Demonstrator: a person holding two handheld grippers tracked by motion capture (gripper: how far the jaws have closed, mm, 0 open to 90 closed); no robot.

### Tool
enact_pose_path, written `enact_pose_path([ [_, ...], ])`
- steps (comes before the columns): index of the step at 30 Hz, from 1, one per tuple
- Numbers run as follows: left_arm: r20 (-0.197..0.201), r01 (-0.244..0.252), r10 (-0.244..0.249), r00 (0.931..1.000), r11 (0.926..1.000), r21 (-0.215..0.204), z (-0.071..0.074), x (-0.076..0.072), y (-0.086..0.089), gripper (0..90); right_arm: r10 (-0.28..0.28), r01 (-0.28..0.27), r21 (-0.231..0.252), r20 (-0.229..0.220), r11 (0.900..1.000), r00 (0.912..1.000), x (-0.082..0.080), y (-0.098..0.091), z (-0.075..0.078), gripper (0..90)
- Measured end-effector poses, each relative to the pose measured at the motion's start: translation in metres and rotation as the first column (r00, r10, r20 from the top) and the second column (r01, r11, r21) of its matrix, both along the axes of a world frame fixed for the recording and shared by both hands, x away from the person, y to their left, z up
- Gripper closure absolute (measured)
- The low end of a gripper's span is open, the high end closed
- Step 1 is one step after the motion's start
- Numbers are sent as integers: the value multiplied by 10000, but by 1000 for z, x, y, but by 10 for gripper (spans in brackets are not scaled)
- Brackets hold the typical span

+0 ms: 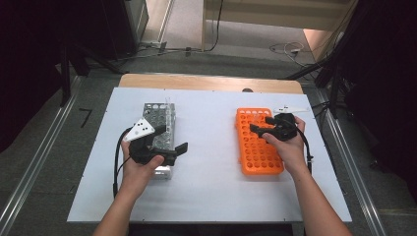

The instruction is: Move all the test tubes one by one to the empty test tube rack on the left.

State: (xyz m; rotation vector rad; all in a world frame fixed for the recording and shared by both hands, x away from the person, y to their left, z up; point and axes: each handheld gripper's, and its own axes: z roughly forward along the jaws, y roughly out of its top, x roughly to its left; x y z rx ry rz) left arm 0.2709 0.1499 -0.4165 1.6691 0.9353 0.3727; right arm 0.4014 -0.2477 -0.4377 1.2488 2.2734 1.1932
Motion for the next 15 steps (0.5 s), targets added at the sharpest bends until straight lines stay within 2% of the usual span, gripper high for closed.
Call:
enact_pose_path([
  [5, -12, 35, -35, 10000, 10000, 36, 0, 0, -1, 0, -151, 157, -609, 102, 9980, 9998, 5, 5, -4, 378],
  [8, -39, 41, -41, 10000, 10000, 50, -1, 0, -1, 0, -247, 253, -733, 85, 9970, 9997, 7, 6, -6, 450],
  [12, -102, 32, -32, 9999, 10000, 63, -2, 1, -2, 0, -13, 6, -822, -78, 9966, 10000, 11, 10, -9, 546],
  [15, -127, 16, -15, 9999, 10000, 28, -2, 1, -2, 0, 338, -372, -790, -446, 9962, 9984, 14, 12, -10, 572],
])
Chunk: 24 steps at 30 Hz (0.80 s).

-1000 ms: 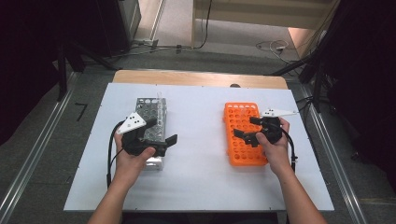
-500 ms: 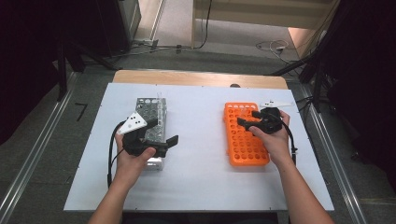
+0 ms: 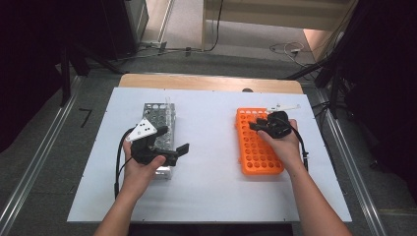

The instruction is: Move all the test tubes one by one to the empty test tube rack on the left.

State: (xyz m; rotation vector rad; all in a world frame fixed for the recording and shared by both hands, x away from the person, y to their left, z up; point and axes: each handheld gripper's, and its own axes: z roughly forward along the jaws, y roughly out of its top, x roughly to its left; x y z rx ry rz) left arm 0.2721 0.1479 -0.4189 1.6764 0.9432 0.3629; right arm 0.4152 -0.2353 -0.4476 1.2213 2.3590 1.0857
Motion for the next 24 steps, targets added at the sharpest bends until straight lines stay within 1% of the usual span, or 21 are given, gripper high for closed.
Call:
enact_pose_path([
  [2, -11, -15, 15, 10000, 10000, 15, 0, 0, 0, 0, 15, -17, -299, -68, 9996, 10000, 1, 3, -2, 581],
  [3, -21, -28, 28, 10000, 10000, 28, 0, 1, 1, 0, 49, -50, -393, -29, 9992, 10000, 2, 4, -2, 588],
  [6, -69, -74, 74, 9999, 10000, 12, -1, 1, 1, 0, 51, -44, -560, 135, 9984, 9999, 3, 8, -3, 619],
  [10, -29, -80, 80, 10000, 10000, -11, 0, 0, 1, 0, 19, 5, -722, 328, 9974, 9995, 3, 10, -4, 679],
  [13, -20, -83, 83, 10000, 10000, 16, 0, 0, 1, 0, 204, -150, -955, 566, 9953, 9982, 1, 14, -4, 727],
  [16, -16, -98, 98, 10000, 10000, -5, 0, 0, 2, 0, 265, -206, -956, 613, 9952, 9978, 0, 15, -5, 736],
  [17, -11, -95, 95, 10000, 10000, -9, 0, 0, 2, 0, 221, -165, -937, 595, 9955, 9980, -1, 15, -5, 737],
  [19, -14, -100, 100, 9999, 9999, -56, 0, 0, 2, 0, 119, -56, -847, 732, 9964, 9972, -2, 14, -4, 738],
  [22, -16, -113, 113, 9999, 9999, -89, 0, 1, 3, 0, 75, -20, -655, 829, 9979, 9965, -3, 12, -3, 739],
  [24, -14, -118, 117, 9999, 9999, -81, 0, 1, 4, 0, 20, 14, -392, 851, 9992, 9964, -4, 9, -1, 739],
])
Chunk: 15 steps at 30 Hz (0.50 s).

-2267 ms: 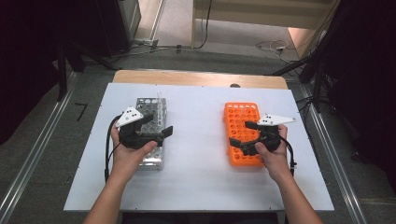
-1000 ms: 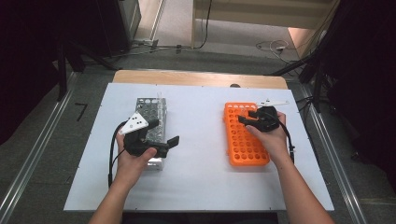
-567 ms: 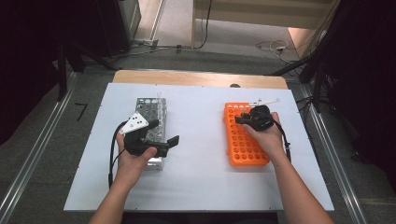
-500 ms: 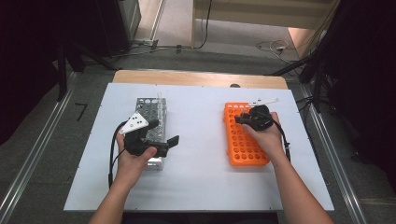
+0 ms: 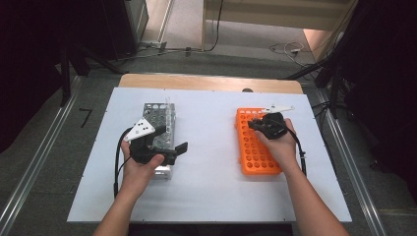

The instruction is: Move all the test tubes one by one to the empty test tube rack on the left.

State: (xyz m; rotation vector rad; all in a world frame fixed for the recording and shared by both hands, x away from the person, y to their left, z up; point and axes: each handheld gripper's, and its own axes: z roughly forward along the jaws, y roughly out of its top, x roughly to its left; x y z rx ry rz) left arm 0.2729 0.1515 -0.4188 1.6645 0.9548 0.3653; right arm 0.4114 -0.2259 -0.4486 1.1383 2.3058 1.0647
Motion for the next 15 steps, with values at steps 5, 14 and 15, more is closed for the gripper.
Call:
enact_pose_path([
  [5, 77, 10, -10, 10000, 10000, -21, 2, -1, -1, 0, -39, 26, 357, 369, 9994, 9993, -5, -5, 11, 739],
  [14, 134, 106, -107, 9999, 9999, 27, 4, -2, -5, 0, -17, -60, 897, 855, 9960, 9963, -20, -14, 34, 739],
  [15, 144, 122, -122, 9998, 9999, 29, 4, -2, -5, 0, 50, -129, 907, 872, 9958, 9962, -23, -14, 36, 739],
])
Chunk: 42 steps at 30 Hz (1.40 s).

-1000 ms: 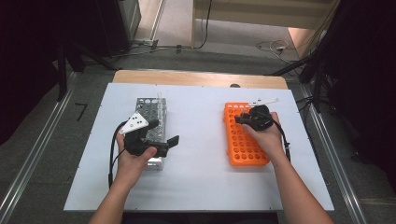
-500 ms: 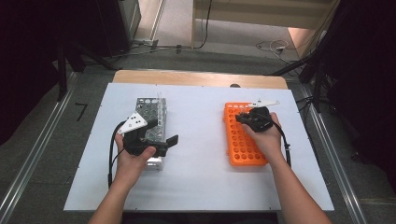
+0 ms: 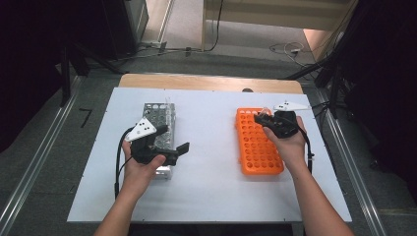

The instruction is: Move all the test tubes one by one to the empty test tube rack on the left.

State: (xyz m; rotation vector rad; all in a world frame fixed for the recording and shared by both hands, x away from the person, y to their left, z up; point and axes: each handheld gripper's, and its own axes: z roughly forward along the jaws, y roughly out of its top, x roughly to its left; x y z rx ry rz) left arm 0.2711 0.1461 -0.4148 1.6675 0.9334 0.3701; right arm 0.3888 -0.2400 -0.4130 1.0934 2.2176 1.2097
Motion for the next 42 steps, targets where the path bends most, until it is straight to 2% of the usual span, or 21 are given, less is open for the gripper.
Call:
enact_pose_path([
  [11, 60, 165, -166, 9998, 9998, 79, 2, -1, -4, 0, 739, -735, 370, -100, 9966, 9972, -25, 14, 6, 739],
  [21, 113, 391, -392, 9992, 9992, 102, 4, -4, -11, 0, 1677, -1669, 579, -89, 9843, 9858, -53, 34, 9, 739],
  [25, 131, 579, -581, 9982, 9981, 200, 5, -5, -17, 0, 2103, -2090, 502, -226, 9766, 9774, -61, 41, 7, 740],
  [28, 152, 751, -755, 9970, 9969, 232, 5, -5, -22, 0, 2423, -2398, 697, -303, 9683, 9697, -68, 46, 6, 740],
  [33, 136, 1043, -1048, 9944, 9941, 308, 4, -7, -32, 0, 2942, -2923, 531, -318, 9549, 9552, -79, 59, 5, 740],
  [42, 228, 1523, -1524, 9881, 9883, 65, 8, -12, -43, 0, 3619, -3607, 352, -388, 9320, 9314, -93, 79, 4, 740],
])
